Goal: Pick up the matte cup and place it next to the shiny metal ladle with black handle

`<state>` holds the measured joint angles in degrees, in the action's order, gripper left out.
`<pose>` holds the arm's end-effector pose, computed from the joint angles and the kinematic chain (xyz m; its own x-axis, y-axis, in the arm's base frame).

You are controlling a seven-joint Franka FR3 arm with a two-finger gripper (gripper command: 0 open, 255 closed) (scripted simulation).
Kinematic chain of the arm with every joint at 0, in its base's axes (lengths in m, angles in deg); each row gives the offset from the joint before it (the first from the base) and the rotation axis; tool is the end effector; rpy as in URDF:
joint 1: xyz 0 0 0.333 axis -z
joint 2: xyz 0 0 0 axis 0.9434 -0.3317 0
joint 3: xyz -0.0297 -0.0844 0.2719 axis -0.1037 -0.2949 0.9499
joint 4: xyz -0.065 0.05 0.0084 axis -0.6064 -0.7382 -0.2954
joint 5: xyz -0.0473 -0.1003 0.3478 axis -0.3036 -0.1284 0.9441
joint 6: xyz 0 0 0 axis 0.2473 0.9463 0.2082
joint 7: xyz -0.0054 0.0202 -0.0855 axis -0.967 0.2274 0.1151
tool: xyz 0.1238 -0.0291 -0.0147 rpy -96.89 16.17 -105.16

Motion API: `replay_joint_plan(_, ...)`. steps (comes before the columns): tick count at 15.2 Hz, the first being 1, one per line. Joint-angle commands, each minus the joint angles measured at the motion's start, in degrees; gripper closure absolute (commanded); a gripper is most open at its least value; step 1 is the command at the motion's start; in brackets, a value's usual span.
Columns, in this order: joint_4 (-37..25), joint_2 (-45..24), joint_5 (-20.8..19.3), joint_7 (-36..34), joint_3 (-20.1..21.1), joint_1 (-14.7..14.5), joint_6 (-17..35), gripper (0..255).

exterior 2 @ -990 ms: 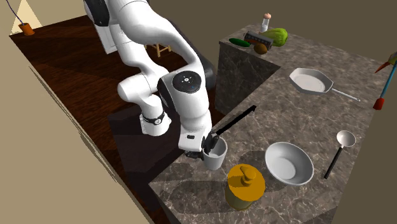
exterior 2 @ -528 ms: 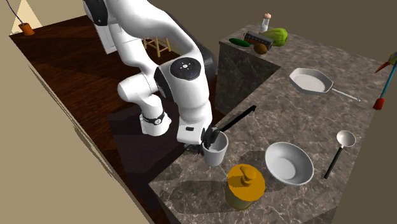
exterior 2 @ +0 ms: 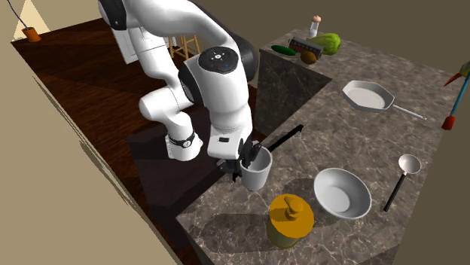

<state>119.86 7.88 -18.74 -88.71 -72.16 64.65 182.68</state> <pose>0.4101 0.0415 0.4724 0.9955 -0.0087 0.0944 0.0017 -0.9940 -0.1092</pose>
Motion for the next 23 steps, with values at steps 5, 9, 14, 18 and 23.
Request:
replay_joint_plan(5,-4.2,0.5,-0.2,-0.4,0.0,0.1,-4.7,255)
replay_joint_plan(9,-6.2,-0.1,0.1,-1.9,1.0,-0.4,-5.9,255)
replay_joint_plan(14,-7.9,-4.0,1.4,-8.4,6.0,-2.8,-3.1,255)
replay_joint_plan(18,-10.5,-8.1,1.7,-13.6,9.8,-4.6,-1.1,255)
replay_joint_plan(23,-15.3,-14.4,0.8,-20.4,14.3,-6.6,1.0,255)
